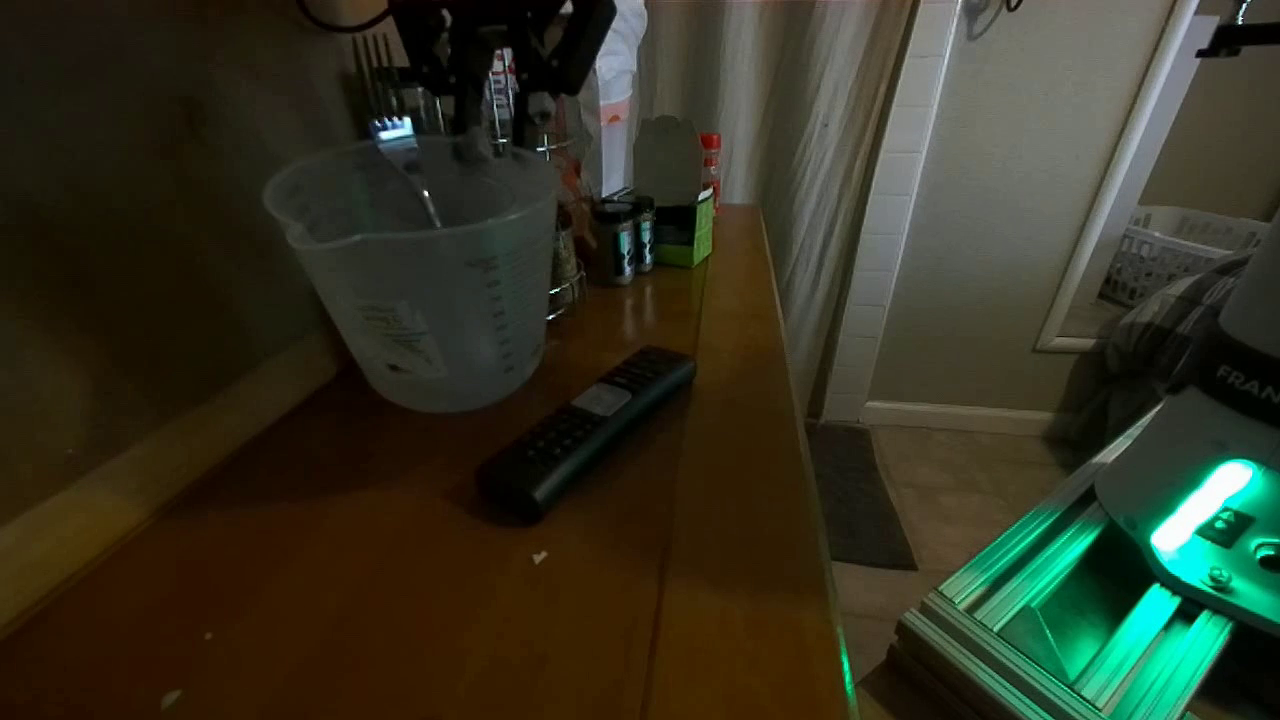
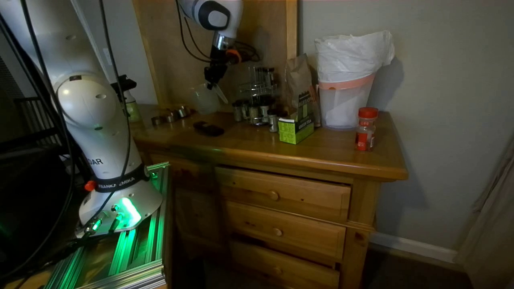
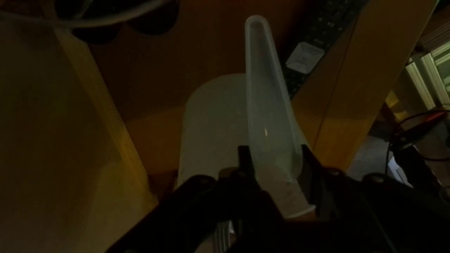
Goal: Pick up the clear jar and move it to the left
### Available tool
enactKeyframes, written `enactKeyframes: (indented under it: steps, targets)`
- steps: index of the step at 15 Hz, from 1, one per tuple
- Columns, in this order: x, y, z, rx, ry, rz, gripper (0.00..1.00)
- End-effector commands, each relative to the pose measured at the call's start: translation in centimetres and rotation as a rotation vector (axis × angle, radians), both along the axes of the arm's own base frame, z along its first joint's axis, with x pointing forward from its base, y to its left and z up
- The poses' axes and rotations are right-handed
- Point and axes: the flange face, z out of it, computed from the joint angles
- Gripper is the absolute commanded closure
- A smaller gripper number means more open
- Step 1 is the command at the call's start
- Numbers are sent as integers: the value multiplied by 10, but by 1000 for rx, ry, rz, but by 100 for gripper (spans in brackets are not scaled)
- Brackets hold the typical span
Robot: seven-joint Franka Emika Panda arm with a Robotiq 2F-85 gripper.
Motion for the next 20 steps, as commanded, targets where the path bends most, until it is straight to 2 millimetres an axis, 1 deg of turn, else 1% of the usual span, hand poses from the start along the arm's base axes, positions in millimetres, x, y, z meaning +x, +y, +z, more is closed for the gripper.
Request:
enactKeyframes:
  steps: [1, 4, 7, 13, 17, 19, 20]
  targets:
    - [-11, 12, 31, -24, -74, -6, 90]
    - [-18, 24, 38, -8, -78, 2, 90]
    - [-25, 41, 33, 26, -67, -1, 90]
    - [-31, 72, 15, 82, -62, -34, 90]
    - [-35, 84, -1, 117, -40, -75, 90]
    - [-44, 90, -5, 113, -36, -71, 90]
    - [-39, 80, -8, 91, -39, -50, 65]
